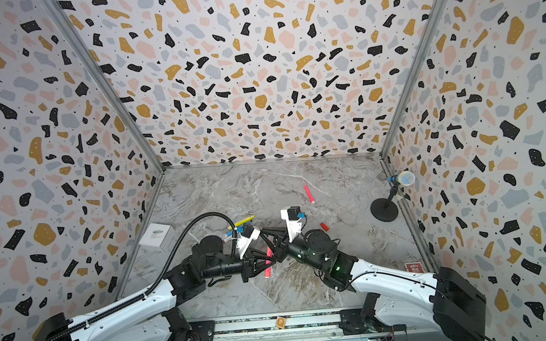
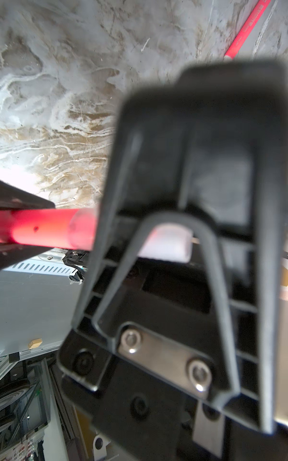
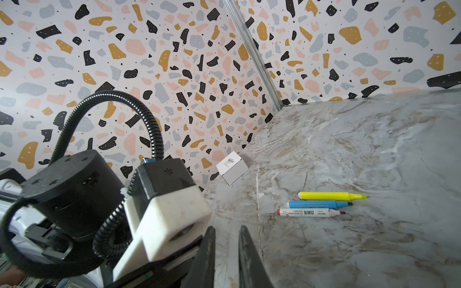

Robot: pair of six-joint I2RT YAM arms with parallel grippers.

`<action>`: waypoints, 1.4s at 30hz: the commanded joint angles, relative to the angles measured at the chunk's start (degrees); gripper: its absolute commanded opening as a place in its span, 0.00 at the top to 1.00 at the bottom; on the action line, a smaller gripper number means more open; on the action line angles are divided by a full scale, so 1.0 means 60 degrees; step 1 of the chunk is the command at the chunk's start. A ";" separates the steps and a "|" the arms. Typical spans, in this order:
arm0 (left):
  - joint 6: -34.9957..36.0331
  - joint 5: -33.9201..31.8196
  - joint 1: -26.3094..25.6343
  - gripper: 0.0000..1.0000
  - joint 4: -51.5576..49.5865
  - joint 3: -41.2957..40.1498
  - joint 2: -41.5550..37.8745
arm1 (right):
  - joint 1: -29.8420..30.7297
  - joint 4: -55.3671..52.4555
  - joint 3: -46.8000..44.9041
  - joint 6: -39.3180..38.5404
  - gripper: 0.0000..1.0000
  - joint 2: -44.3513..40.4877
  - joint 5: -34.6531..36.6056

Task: Insert pens into pen caps
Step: Put on the pen cap to the pen, then place a pen at the top-center of the table.

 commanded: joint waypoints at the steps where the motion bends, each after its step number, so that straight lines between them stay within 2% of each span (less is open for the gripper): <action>1: -0.0914 -0.2939 0.1190 1.00 0.5276 0.0761 -0.0253 | 0.1053 -0.3914 -0.0645 -0.0198 1.00 0.0045 -0.2903; 3: -0.0714 -0.2355 0.1163 1.00 0.5063 0.0686 0.0151 | 0.0691 -0.4078 -0.0154 -0.0426 1.00 -0.0143 -0.3322; 7: -0.0825 -0.2180 0.1005 1.00 0.5474 -0.0228 0.0439 | -0.0148 -0.4379 0.0952 -0.0889 0.99 -0.0318 -0.4283; 9: -0.0771 -0.2184 0.0935 1.00 0.5391 -0.0470 0.0330 | -0.0387 -0.4668 0.1487 -0.1171 0.90 -0.0270 -0.4589; 15: -0.0137 -0.1940 0.0746 1.00 0.4609 -0.0461 0.0270 | -0.1052 -0.4477 0.2566 -0.1394 0.55 -0.0265 -0.5383; 17: 0.0046 -0.1828 0.0677 1.00 0.4363 -0.0420 0.0365 | -0.1253 -0.4511 0.3028 -0.1520 0.48 -0.0342 -0.5506; 23: 0.0380 -0.1875 0.0368 1.00 0.3964 -0.0438 0.0222 | -0.1604 -0.5700 0.4246 -0.2366 0.46 -0.0697 -0.5106; 32: 0.0821 -0.1946 0.0100 1.00 0.3758 -0.0342 -0.0078 | -0.2210 -0.6835 0.4426 -0.2912 0.46 -0.1268 -0.3785; 42: 0.0983 -0.2031 -0.0051 1.00 0.3575 -0.0158 -0.0236 | -0.2343 -0.7360 0.4737 -0.3438 0.51 -0.0807 -0.4417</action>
